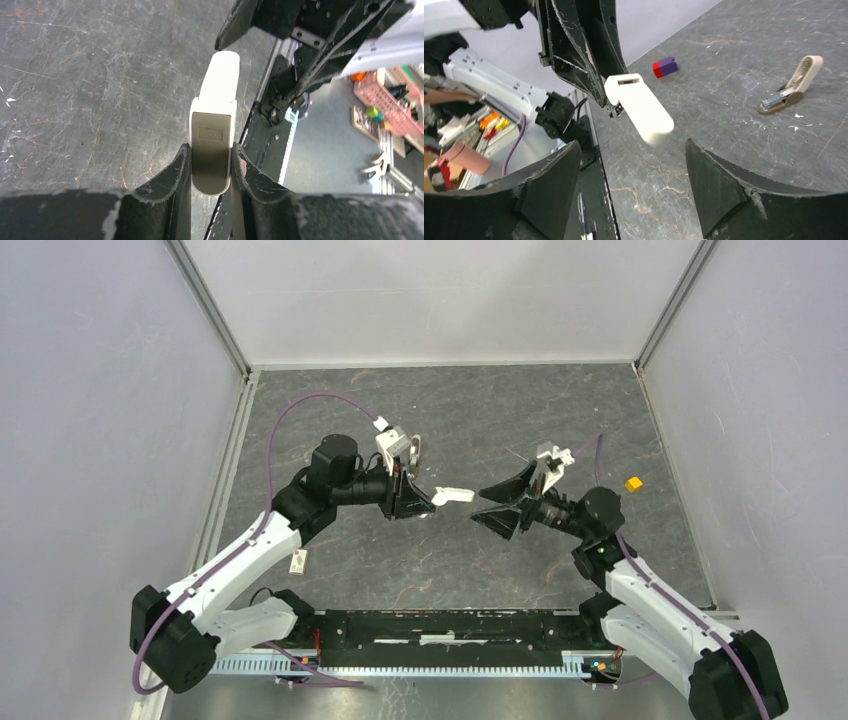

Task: Load the staples into the stapler

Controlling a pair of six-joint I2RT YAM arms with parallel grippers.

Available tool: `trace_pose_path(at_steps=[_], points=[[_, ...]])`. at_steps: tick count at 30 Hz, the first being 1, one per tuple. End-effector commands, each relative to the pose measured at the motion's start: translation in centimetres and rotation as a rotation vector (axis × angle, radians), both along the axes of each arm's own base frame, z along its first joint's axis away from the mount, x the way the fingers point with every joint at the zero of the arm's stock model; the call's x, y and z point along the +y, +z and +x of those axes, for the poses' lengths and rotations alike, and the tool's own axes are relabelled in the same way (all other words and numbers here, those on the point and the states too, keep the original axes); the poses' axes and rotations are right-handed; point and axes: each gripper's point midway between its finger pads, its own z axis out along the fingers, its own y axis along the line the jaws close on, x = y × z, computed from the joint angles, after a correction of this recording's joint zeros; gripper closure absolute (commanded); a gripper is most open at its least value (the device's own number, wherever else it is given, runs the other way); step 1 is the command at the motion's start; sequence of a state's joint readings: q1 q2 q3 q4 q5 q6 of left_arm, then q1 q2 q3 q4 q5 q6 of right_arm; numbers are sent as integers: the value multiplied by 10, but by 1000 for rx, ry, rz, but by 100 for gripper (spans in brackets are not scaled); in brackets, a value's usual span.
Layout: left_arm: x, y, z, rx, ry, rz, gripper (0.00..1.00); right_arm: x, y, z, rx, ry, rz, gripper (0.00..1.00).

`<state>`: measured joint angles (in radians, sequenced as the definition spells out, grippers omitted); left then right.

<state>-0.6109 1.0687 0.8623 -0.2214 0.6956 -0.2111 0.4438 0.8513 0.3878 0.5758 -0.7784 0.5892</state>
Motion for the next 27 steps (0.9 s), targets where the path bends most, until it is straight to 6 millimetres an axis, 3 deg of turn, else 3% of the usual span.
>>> trace_pose_path(at_steps=[1, 5, 11, 15, 27], points=[[-4, 46, 21, -2, 174, -181, 98, -15, 39, 7, 5, -146, 254, 15], [-4, 75, 26, -20, 225, -327, 98, -24, 49, 4, 26, -204, 410, 15], [-6, 98, 17, 28, 215, -496, 98, -14, 77, -1, -1, -161, 495, 11], [-4, 99, 14, 26, 212, -520, 98, -4, 97, -4, -13, -127, 557, 12], [-3, 93, 6, 27, 181, -538, 98, 37, 112, 9, 64, -84, 597, 18]])
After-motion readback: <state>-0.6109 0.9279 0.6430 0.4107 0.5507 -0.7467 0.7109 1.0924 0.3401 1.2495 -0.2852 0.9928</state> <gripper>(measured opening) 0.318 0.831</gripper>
